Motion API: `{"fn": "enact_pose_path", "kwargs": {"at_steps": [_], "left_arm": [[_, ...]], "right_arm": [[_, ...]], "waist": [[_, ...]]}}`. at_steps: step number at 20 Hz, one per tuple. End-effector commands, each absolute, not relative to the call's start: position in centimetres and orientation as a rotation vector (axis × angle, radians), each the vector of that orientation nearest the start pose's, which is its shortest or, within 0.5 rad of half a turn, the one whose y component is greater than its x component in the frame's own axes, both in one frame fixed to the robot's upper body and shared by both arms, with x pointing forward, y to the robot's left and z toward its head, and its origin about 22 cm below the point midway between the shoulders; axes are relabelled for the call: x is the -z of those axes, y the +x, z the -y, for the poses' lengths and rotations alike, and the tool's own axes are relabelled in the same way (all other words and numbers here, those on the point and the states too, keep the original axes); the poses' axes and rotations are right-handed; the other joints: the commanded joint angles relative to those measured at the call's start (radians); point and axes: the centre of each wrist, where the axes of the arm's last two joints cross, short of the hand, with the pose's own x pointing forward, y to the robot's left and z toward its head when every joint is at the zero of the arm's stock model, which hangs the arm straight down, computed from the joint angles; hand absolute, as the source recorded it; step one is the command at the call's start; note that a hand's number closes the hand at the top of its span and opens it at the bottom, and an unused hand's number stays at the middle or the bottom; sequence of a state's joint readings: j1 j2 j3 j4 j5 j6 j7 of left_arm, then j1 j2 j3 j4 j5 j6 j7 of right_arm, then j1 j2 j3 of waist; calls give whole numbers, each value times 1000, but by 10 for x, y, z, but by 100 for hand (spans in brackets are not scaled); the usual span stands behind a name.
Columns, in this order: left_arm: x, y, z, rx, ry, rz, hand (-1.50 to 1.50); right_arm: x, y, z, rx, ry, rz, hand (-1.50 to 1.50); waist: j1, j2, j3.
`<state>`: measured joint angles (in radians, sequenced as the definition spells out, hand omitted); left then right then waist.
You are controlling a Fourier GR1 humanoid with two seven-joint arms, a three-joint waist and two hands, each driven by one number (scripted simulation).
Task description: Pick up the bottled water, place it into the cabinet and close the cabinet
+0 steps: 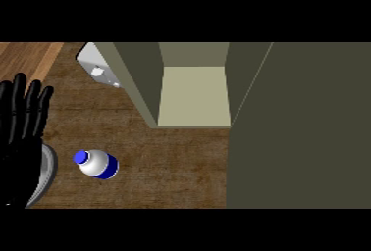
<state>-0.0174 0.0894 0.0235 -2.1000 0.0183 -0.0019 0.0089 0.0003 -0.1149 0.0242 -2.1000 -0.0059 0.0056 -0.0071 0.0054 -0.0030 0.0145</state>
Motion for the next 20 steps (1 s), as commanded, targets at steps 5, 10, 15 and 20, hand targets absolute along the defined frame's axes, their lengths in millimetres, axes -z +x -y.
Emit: {"fn": "enact_pose_path", "kwargs": {"at_steps": [5, 10, 15, 20], "left_arm": [[-115, 183, -247, -125, 374, 2072, -150], [-128, 159, -246, -504, 332, 1887, -150], [-149, 122, -221, -538, 366, 1900, -150], [-171, 92, -215, -535, 345, 1890, -150]], "right_arm": [[-128, 172, 227, -165, -14, 2088, -150], [-131, 157, 213, -182, 256, 1983, -150], [-154, 129, 204, -213, 292, 1997, -150], [-164, 126, 195, -194, 261, 1989, -150]], "waist": [[-9, -1, -14], [3, -6, -14], [-4, -2, -14], [1, -1, -14]]}}
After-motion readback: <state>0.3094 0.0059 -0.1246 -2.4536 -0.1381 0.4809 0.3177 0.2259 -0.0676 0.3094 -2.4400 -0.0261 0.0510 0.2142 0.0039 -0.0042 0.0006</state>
